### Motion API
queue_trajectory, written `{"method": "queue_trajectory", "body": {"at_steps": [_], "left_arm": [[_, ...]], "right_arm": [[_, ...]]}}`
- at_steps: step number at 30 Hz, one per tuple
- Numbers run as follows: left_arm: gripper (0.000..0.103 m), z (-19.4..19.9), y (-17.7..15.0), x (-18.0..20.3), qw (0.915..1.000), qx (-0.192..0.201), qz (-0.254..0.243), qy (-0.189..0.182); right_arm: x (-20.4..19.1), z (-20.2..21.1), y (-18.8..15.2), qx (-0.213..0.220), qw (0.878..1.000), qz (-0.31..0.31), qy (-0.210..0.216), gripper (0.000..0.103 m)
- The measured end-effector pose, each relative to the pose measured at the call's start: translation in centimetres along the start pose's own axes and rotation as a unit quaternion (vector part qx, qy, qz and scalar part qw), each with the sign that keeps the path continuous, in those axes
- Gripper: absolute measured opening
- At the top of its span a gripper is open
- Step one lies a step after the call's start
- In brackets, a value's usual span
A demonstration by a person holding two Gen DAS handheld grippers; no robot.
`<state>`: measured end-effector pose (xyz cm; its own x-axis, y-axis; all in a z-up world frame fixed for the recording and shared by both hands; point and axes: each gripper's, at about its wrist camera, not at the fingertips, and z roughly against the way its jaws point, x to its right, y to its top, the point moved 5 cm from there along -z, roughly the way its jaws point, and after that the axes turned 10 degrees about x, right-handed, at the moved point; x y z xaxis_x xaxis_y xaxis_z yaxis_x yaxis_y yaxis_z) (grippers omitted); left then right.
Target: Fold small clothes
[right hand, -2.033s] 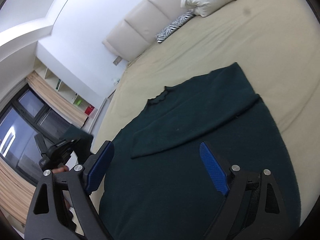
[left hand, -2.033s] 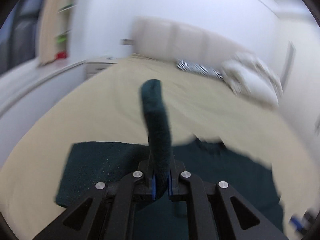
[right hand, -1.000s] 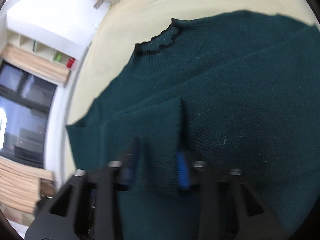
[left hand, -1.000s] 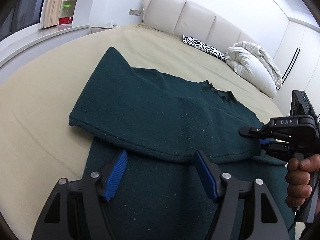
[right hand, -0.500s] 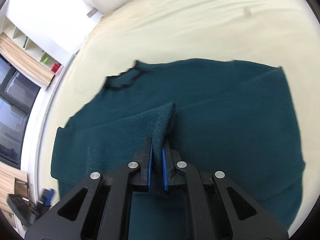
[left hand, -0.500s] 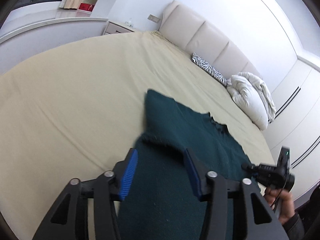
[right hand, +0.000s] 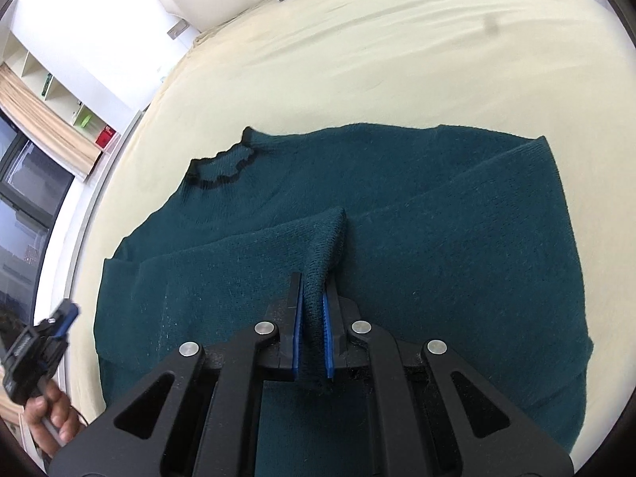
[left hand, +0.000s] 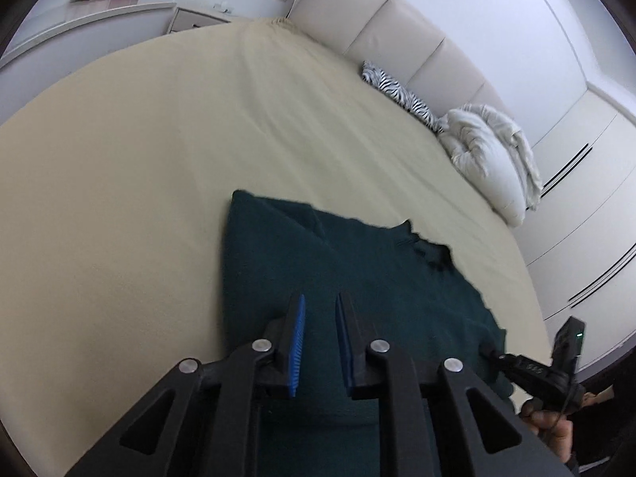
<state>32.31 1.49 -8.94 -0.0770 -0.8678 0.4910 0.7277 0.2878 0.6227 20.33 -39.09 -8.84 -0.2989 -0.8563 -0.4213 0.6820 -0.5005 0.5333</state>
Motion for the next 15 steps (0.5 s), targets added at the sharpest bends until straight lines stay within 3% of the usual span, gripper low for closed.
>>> {"method": "queue_trajectory", "body": {"at_steps": [1, 2, 3, 5, 7, 9, 11, 12, 13, 15], "left_arm": [[0.017, -1.2, -0.7, -0.7, 0.9998, -0.016, -0.004, 0.013], [0.006, -2.0, -1.4, -1.4, 0.9996, -0.022, -0.002, 0.017], [0.004, -2.1, -1.7, -2.1, 0.9998, -0.012, 0.004, 0.015], [0.004, -1.3, -1.4, -2.6, 0.9996, -0.009, 0.025, -0.002], [0.004, -0.3, -1.0, -2.6, 0.9997, -0.006, 0.022, 0.004], [0.018, 1.1, 0.3, -2.1, 0.9997, 0.018, 0.015, 0.002], [0.025, 1.9, 1.6, -1.5, 0.9993, 0.034, 0.012, -0.008], [0.026, 1.7, 2.3, -1.0, 0.9992, 0.036, 0.010, -0.012], [0.026, 1.3, 3.0, -0.5, 0.9993, 0.035, 0.004, -0.016], [0.026, -0.1, 3.7, 0.0, 0.9995, 0.026, -0.012, -0.010]], "right_arm": [[0.1, -0.2, -0.1, -0.004, 1.000, 0.001, -0.002, 0.008], [0.3, -0.6, -0.2, -0.006, 1.000, 0.001, -0.004, 0.008], [0.6, -1.0, -0.2, -0.008, 1.000, -0.005, -0.002, 0.008], [1.0, -1.1, -0.2, -0.007, 1.000, -0.024, 0.012, 0.009], [1.3, -0.8, -0.2, -0.008, 0.999, -0.038, 0.015, 0.014], [1.4, 0.1, 0.0, -0.002, 0.999, -0.043, 0.003, 0.018], [0.6, 1.7, 0.6, 0.029, 0.998, -0.045, 0.025, 0.023], [0.0, 2.3, 0.8, 0.040, 0.997, -0.045, 0.039, 0.032], [-0.6, 2.8, 1.1, 0.049, 0.996, -0.047, 0.054, 0.052], [-2.5, 3.1, 1.4, 0.061, 0.992, -0.044, 0.097, 0.068]]}}
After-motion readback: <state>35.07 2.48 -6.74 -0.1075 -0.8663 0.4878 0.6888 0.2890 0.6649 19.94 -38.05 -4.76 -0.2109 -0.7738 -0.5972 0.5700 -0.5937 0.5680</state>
